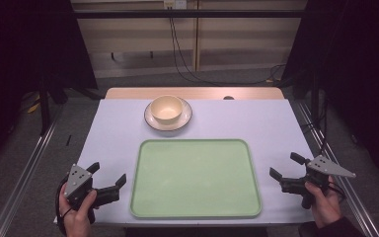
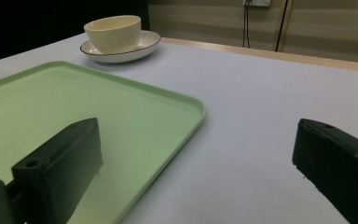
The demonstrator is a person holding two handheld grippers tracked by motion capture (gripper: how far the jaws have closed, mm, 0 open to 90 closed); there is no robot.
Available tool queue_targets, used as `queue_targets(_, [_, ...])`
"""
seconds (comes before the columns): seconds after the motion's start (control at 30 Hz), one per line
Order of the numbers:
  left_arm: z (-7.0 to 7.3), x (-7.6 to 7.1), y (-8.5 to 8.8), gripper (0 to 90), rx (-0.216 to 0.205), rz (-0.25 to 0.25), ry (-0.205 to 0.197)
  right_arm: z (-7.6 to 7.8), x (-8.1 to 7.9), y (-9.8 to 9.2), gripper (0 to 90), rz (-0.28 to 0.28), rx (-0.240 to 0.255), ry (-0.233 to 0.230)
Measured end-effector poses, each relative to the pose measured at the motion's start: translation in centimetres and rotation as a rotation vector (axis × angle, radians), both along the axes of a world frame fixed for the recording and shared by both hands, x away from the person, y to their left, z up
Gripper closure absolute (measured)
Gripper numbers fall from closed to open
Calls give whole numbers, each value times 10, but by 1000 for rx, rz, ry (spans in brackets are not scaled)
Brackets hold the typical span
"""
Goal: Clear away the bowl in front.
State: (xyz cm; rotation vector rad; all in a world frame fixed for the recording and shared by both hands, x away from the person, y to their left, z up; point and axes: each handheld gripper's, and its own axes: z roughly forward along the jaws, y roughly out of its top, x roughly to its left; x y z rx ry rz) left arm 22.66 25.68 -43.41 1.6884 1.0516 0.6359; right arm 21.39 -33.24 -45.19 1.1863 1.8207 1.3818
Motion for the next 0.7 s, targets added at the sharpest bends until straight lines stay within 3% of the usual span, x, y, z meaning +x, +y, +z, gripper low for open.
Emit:
queue_targets(0.33, [0, 1, -2, 24, 3, -9, 8, -4, 2, 4, 11, 28, -25, 38])
queue_targets(0.7, [1, 3, -6, 19, -8, -14, 5, -4, 0, 4, 11, 45, -13, 30])
